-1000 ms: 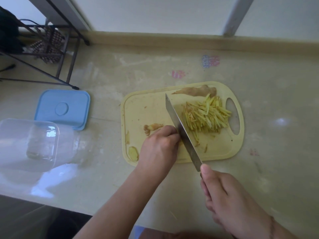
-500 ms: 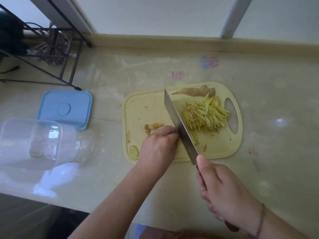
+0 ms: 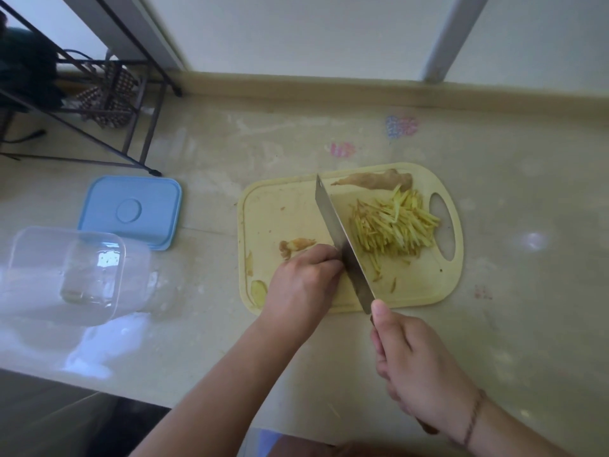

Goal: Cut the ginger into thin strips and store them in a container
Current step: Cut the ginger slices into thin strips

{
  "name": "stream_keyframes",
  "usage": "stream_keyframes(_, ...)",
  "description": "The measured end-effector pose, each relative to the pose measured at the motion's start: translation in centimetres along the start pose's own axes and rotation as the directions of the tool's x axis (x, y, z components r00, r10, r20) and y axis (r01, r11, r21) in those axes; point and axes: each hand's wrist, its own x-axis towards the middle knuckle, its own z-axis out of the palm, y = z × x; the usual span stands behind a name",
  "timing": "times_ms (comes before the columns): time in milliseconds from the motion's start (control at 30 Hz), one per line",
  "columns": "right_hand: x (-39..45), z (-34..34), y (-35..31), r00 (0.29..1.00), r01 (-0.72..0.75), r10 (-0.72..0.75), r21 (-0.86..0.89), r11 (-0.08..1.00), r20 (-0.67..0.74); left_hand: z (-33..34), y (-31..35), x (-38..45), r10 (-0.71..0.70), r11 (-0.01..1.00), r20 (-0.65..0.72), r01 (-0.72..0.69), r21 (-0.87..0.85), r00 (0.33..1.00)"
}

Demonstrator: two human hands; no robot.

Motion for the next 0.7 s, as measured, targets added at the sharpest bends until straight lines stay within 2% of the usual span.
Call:
stream_keyframes(200, -0.8, -0.5, -1.1, 0.998, -0.018, 0.017, 0.006, 1.000, 0.058, 0.0, -0.1, -0.1, -0.011, 1.000, -0.030, 0.011, -0.011, 0.999)
stream_keyframes(400, -0.4, 0.4, -0.7, 1.000, -0.016, 0.016, 0.015, 1.000, 0.023, 0.0, 0.0, 0.0, 0.007, 1.000, 0.036, -0.006, -0.020, 0.999)
stream_keyframes(700, 0.7, 2.3, 0.8, 0.999, 0.017, -0.016, 0.036, 0.999, -0.036, 0.0, -0.1, -0.4, 0.030, 0.999, 0.021, -0.029, -0.037, 0.999)
